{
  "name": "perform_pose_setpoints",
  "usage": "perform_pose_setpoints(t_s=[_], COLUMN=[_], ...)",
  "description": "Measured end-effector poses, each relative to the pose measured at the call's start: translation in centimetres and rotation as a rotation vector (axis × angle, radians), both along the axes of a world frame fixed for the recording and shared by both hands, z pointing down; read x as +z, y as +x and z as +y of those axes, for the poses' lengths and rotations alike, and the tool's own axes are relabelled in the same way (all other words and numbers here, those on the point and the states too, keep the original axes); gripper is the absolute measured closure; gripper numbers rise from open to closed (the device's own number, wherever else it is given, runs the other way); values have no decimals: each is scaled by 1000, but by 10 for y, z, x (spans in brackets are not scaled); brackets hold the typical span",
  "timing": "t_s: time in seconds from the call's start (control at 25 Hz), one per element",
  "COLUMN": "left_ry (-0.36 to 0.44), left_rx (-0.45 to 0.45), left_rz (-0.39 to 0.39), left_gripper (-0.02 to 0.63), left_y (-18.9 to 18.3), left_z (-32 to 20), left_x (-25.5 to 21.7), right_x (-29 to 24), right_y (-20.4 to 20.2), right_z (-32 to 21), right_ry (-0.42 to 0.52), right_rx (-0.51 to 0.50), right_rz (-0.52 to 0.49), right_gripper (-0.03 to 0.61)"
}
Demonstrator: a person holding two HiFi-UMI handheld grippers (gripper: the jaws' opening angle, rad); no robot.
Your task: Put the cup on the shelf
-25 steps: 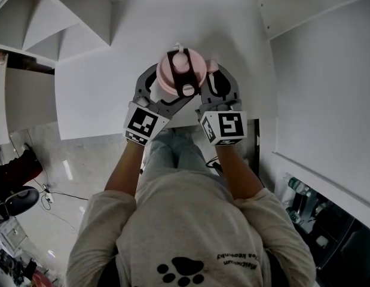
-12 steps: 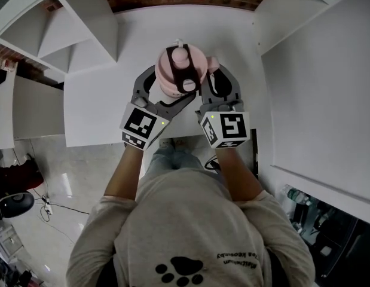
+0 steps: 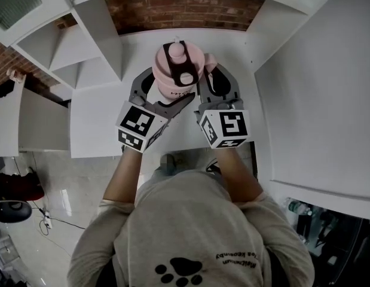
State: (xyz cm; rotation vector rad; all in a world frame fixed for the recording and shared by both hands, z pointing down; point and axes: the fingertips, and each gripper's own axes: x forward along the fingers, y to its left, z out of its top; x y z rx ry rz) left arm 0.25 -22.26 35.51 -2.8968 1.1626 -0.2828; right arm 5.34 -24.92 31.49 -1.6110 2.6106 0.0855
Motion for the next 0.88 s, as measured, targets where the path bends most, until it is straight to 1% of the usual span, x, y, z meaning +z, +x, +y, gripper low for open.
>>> perform_pose_setpoints(t_s=[0.24,0.6,0.88], left_ry=[29,16,14], left_rx=[-6,-10,4], left_rz=[-7,7,-6], left_gripper=[166,166,166], left_y=[-1,-8,-14], left_z=[-4,-12,-17], left_x=[-36,-73,-101], right_x=[-37,-78,-107], right_y=[-2,-9,-14], right_z=[-2,-10,-12], right_ry=[55,100,127], right_rx=[-10,-19,-19], right_rz=[-2,3,-3], right_gripper=[497,497,497])
